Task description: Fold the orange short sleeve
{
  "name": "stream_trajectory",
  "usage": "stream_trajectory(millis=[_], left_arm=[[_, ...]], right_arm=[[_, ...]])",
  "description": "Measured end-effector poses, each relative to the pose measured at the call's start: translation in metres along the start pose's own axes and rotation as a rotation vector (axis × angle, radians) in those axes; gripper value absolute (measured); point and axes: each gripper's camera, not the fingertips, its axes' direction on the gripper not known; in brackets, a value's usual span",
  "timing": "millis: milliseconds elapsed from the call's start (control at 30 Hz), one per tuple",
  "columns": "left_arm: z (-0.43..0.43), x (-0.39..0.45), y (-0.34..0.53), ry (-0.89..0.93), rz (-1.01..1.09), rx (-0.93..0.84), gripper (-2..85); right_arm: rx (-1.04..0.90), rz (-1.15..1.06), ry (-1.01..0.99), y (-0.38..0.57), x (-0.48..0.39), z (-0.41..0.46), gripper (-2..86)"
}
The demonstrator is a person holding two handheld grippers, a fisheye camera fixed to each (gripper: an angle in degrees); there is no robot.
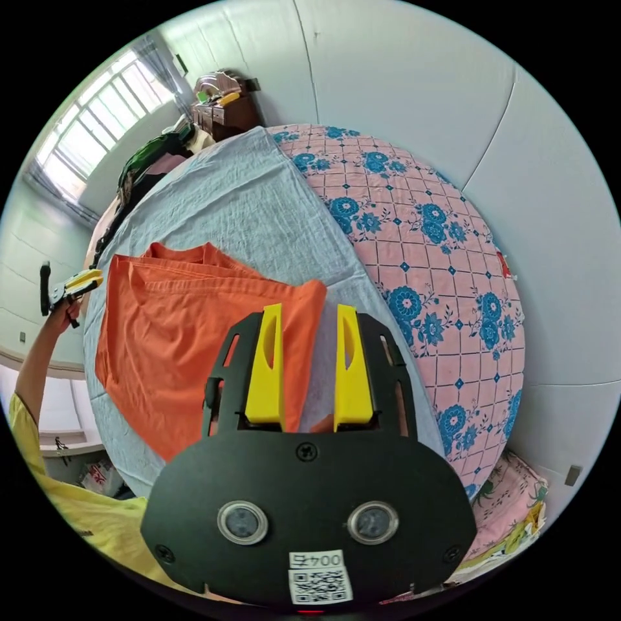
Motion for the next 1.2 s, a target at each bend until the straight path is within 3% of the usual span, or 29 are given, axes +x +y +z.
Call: stream_trajectory(millis=[300,533,867,1200], left_arm=[[0.023,-0.009,-0.022,-0.011,0.002,-0.009,8.8],[0.025,0.001,-0.021,-0.142,0.034,-0.002,3.2],[-0.041,-0.029,0.039,-0.08,-0.085,0.357,1.4],[0.013,-0.029,0.024,-0.201,-0.075,0.216,1.7]], right_arm=[[-0.06,-0.008,-0.07,-0.016,0.002,0.022,11.9],[-0.089,-0.098,0.007,-0.012,-0.015,0.026,1.4],[0.219,-0.11,0.012,0.043,-0.007,-0.03,-0.3],[0.127,-0.037,0.068,0.023,0.006,0.019,0.0]])
